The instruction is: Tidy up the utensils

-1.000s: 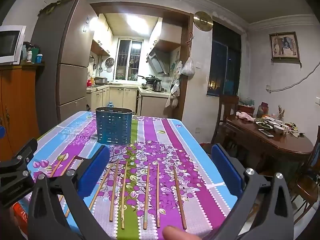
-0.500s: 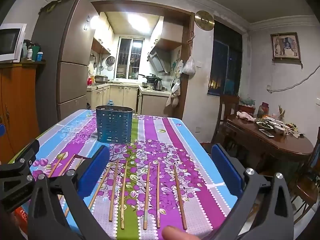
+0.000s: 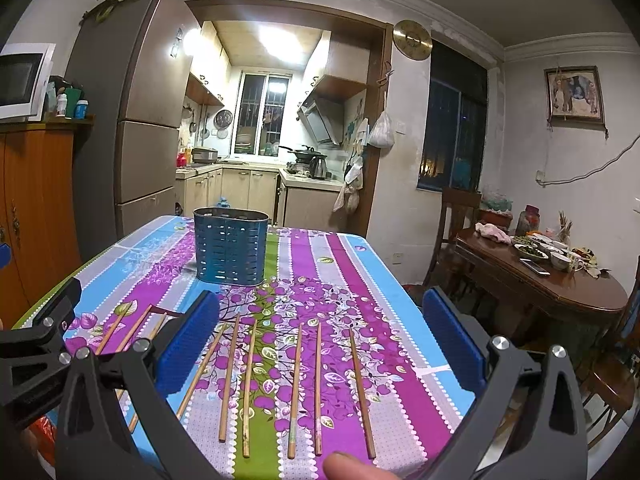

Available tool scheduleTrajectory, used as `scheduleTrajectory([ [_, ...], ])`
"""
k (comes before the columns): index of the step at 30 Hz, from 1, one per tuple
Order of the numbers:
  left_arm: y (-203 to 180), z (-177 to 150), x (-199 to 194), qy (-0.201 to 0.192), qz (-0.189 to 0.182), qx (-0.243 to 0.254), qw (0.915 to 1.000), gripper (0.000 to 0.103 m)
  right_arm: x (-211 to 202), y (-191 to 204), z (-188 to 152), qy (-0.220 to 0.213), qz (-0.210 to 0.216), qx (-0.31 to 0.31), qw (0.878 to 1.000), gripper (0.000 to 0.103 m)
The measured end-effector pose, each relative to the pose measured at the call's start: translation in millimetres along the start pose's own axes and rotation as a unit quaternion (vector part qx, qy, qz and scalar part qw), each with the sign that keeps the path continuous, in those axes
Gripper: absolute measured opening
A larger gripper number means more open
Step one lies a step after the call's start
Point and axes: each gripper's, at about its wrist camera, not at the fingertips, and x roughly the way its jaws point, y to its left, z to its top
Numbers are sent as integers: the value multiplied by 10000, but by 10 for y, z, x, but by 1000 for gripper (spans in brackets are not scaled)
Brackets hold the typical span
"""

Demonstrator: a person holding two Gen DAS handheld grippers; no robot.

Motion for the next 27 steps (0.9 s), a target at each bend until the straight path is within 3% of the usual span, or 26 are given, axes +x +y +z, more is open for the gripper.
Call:
scheduleTrajectory([
  [27,5,-17,4,-9,-15,94,10000,99,28,24,-46,58,20,-51,10000,98],
])
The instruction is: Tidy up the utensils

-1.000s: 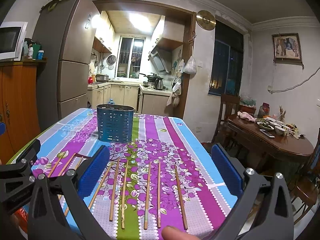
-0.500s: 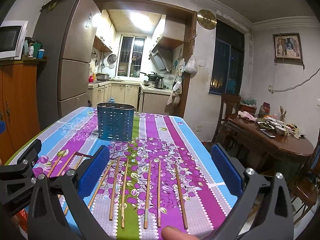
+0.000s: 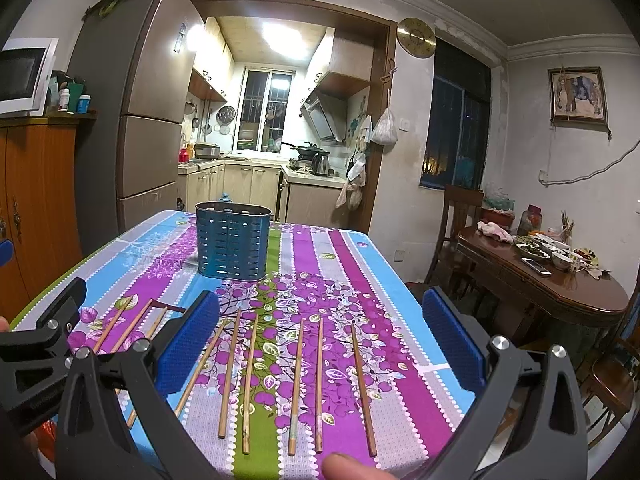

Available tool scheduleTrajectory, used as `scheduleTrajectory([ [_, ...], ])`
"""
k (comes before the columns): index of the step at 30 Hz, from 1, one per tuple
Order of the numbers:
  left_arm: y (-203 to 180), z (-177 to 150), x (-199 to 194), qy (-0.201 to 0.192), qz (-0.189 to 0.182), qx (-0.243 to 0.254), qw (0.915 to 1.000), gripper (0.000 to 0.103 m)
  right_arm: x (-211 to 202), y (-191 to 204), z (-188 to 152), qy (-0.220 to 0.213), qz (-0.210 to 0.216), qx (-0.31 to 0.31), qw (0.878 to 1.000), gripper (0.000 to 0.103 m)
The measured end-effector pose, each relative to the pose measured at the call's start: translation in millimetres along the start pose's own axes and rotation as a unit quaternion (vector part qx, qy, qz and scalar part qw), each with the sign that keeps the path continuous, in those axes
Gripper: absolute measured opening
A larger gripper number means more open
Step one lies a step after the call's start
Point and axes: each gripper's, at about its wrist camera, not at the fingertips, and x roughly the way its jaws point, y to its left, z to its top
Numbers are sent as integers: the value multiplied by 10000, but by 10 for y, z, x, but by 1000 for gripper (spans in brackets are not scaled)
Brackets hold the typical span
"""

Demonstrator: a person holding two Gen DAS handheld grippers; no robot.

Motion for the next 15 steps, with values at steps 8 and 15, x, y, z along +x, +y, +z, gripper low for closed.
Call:
scheduleTrajectory([
  [8,74,-23,47,17,107,-102,9999,99,-47,-59,13,-169,-14,203,9996,98],
  [15,522,-223,197,631,-324,-636,9955,99,-202,-369,-71,-739,-223,462,9959,98],
])
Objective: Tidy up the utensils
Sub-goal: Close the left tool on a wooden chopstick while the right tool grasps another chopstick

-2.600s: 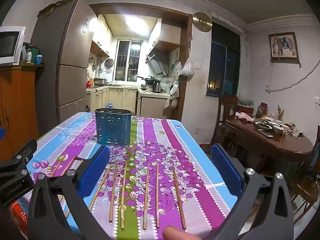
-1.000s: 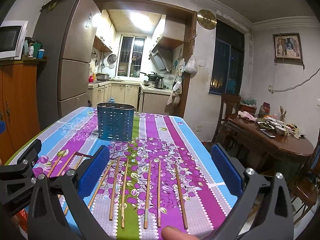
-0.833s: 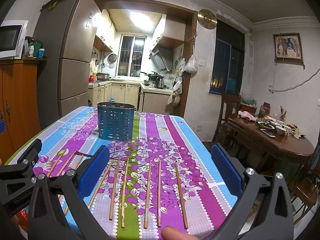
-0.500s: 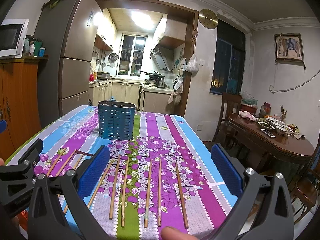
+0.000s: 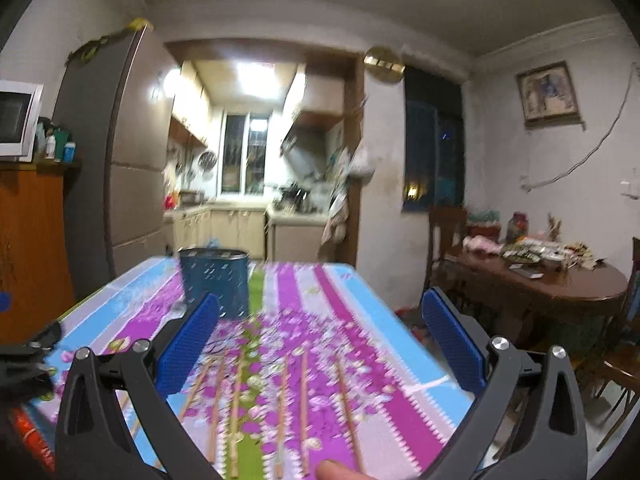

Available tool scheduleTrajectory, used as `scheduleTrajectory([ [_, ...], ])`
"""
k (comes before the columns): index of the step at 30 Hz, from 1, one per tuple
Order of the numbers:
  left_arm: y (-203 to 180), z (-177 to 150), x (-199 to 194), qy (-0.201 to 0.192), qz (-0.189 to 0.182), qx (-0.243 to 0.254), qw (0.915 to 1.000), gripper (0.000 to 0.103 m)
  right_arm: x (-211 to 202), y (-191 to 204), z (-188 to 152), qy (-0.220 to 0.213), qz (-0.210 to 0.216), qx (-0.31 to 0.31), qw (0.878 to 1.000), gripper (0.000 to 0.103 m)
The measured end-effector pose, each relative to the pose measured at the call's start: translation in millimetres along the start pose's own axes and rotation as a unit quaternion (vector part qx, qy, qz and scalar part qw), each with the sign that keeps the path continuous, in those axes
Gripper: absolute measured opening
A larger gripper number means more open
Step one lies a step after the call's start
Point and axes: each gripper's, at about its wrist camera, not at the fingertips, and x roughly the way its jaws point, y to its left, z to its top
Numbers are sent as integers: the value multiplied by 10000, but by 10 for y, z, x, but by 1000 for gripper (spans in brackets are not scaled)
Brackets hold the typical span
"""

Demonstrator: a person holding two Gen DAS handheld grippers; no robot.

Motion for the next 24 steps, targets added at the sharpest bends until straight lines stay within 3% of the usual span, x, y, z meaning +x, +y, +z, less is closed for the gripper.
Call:
scheduleTrajectory([
  [2,321,-112,4,84,17,-649,9979,99,66,-138,-65,409,258,206,9986,98],
  [5,618,-304,-88,-95,217,-1369,9903,99,131,-333,-257,1074,855,919,9863,98],
  [7,696,-425,-142,-100,266,-1548,9875,99,118,-374,-406,1247,1362,1191,9756,98],
  [10,649,-610,-198,106,285,-1333,9906,99,119,-300,-578,1547,1697,1172,9662,98],
  [13,595,-671,-237,234,6,-1223,9922,99,102,-236,-705,1800,2294,1382,9465,98],
  [15,597,-696,-271,232,-142,-1191,9925,99,117,-208,-750,1963,2477,1448,9376,98],
  [18,592,-750,-174,310,-683,-1242,9894,99,162,-197,-812,2209,2360,1480,9347,98],
  [19,587,-759,-132,380,-677,-1213,9896,99,182,-223,-825,2238,2295,1517,9350,98],
  [21,577,-735,-20,447,-420,-880,9942,99,185,-326,-841,2206,2086,1626,9388,98],
  [22,546,-730,61,505,-311,-466,9971,99,217,-373,-846,2188,1994,1651,9408,98],
  [24,506,-771,159,587,-69,97,9982,80,250,-444,-849,2164,1923,1668,9425,98],
])
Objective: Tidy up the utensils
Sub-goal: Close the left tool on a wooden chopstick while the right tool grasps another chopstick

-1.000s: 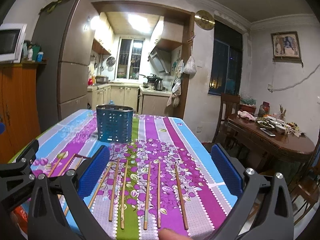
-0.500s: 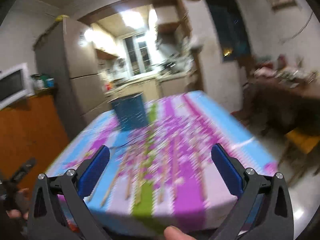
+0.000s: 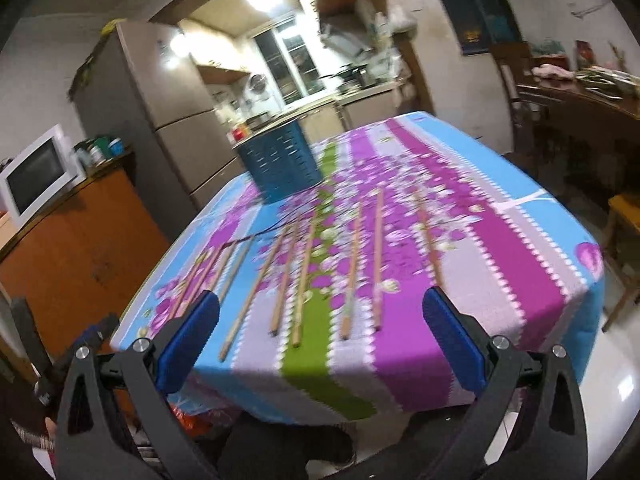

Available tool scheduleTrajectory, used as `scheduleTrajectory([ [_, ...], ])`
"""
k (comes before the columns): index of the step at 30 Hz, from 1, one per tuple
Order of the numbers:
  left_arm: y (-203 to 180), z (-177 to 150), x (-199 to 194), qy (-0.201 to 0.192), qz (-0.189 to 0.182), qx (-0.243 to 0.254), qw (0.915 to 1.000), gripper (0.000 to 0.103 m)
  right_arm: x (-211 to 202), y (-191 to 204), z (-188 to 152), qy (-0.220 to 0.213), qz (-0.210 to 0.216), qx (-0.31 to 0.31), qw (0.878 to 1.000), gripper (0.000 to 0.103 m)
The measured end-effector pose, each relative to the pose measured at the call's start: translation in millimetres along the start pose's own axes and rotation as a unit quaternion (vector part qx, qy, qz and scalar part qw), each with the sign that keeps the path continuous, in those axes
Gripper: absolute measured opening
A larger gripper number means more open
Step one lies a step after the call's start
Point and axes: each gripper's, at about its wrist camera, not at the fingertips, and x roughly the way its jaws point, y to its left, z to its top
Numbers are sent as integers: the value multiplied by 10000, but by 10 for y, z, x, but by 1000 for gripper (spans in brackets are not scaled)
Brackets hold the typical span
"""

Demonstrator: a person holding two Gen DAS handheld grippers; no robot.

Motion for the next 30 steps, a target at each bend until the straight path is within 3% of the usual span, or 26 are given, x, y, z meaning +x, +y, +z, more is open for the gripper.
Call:
scheduleTrajectory([
  [1,3,-26,49,82,35,152,9998,76,-2,-13,10,-35,-11,-28,10000,97],
  [3,71,-101,129,308,-127,129,9994,57,-6,-14,13,-74,-32,-148,9999,92],
  [6,18,-247,189,576,-464,265,9969,42,-10,49,20,-138,-89,-512,9986,83],
  [8,-89,-331,198,565,-613,517,9952,37,-3,100,34,-171,-131,-783,9967,81],
  [12,-203,-411,243,525,-626,731,9940,33,5,149,22,-206,-146,-1115,9934,79],
  [19,-70,-395,313,467,-626,468,9959,25,67,243,-75,8,58,-1517,9884,58],
  [27,-90,-401,386,380,-574,456,9966,25,230,597,-296,320,196,-2323,9719,55],
  [30,-75,-405,397,334,-544,408,9971,25,285,628,-333,413,179,-2357,9708,54],
])
